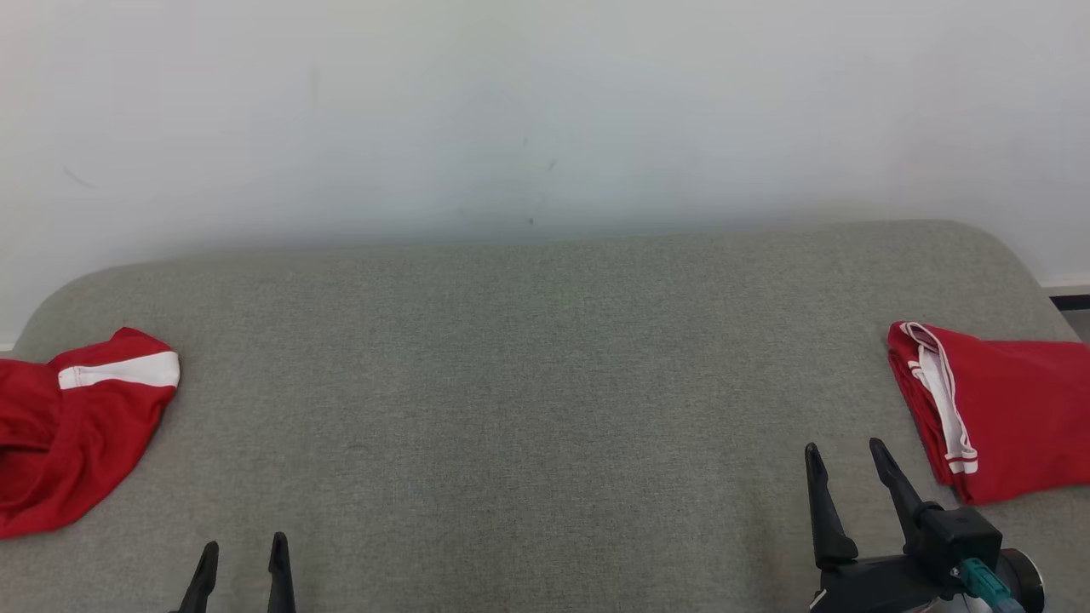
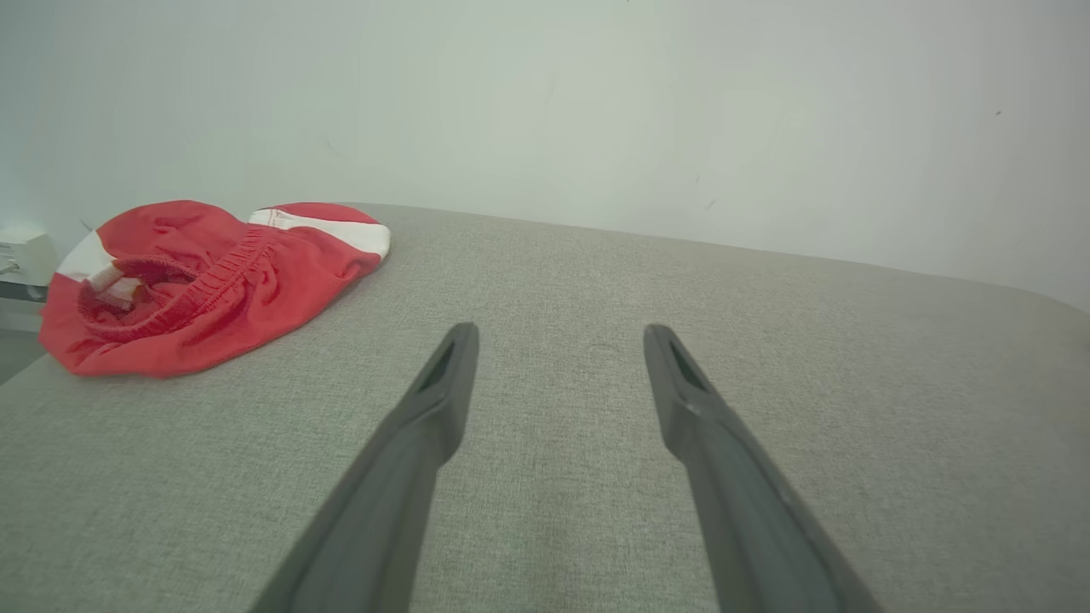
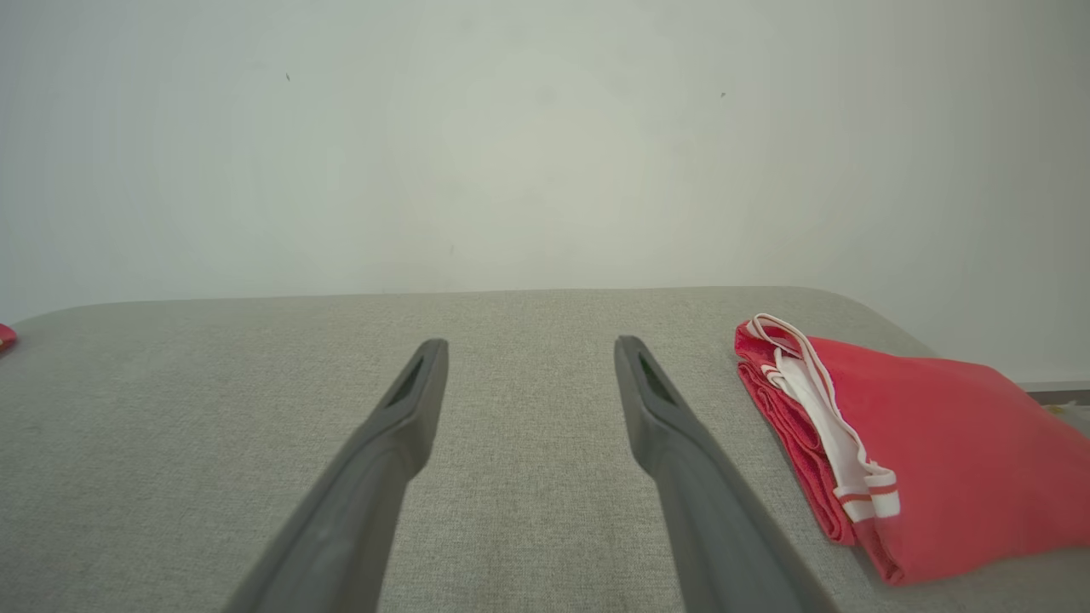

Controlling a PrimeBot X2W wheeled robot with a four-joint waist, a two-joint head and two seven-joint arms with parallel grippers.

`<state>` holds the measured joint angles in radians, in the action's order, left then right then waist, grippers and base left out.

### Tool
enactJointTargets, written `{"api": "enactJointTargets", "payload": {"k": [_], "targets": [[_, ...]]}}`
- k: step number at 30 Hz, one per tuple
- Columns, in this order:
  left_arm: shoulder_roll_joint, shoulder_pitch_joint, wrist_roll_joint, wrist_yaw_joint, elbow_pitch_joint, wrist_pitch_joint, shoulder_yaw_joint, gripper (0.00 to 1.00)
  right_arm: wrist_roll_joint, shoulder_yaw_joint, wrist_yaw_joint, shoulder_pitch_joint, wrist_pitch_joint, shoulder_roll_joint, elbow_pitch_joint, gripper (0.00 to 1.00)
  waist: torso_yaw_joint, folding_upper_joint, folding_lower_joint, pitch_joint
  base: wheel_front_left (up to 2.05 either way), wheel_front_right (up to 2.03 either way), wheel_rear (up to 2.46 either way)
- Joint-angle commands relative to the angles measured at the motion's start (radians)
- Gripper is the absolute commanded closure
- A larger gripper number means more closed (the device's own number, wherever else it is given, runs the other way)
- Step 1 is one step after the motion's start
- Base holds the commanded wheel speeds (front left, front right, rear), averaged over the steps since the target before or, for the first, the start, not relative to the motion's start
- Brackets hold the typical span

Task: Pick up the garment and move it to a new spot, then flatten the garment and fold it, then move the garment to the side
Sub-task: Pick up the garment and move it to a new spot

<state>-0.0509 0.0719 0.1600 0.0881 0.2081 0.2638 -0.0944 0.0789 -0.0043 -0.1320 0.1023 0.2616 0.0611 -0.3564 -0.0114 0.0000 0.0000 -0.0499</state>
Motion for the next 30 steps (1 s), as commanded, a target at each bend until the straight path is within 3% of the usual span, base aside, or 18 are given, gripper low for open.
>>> {"api": "enactJointTargets", "payload": {"k": [1, 8, 20, 30], "targets": [[0.000, -0.012, -0.003, -0.004, 0.004, 0.000, 0.000, 0.00, 0.003, 0.002, 0.002, -0.002, 0.004, -0.002, 0.001, 0.00, 0.013, 0.0000, 0.0000, -0.001, 0.00, 0.00, 0.00], [0.000, -0.024, 0.009, -0.010, 0.012, 0.000, 0.002, 0.00, 0.010, 0.011, 0.002, -0.015, 0.004, -0.001, -0.003, 0.00, 0.084, 0.0000, 0.0000, -0.004, 0.00, 0.00, 0.00], [0.000, 0.012, -0.026, 0.008, 0.017, 0.000, -0.042, 0.00, 0.014, 0.020, 0.002, -0.022, 0.004, -0.004, -0.007, 0.00, 0.307, 0.0000, 0.0000, -0.023, 0.00, 0.00, 0.00], [0.000, 0.050, -0.045, 0.001, -0.022, 0.000, -0.055, 0.00, 0.027, 0.036, 0.002, -0.025, 0.004, -0.009, -0.021, 0.00, 0.446, 0.0000, 0.0000, -0.035, 0.00, 0.00, 0.00]]}}
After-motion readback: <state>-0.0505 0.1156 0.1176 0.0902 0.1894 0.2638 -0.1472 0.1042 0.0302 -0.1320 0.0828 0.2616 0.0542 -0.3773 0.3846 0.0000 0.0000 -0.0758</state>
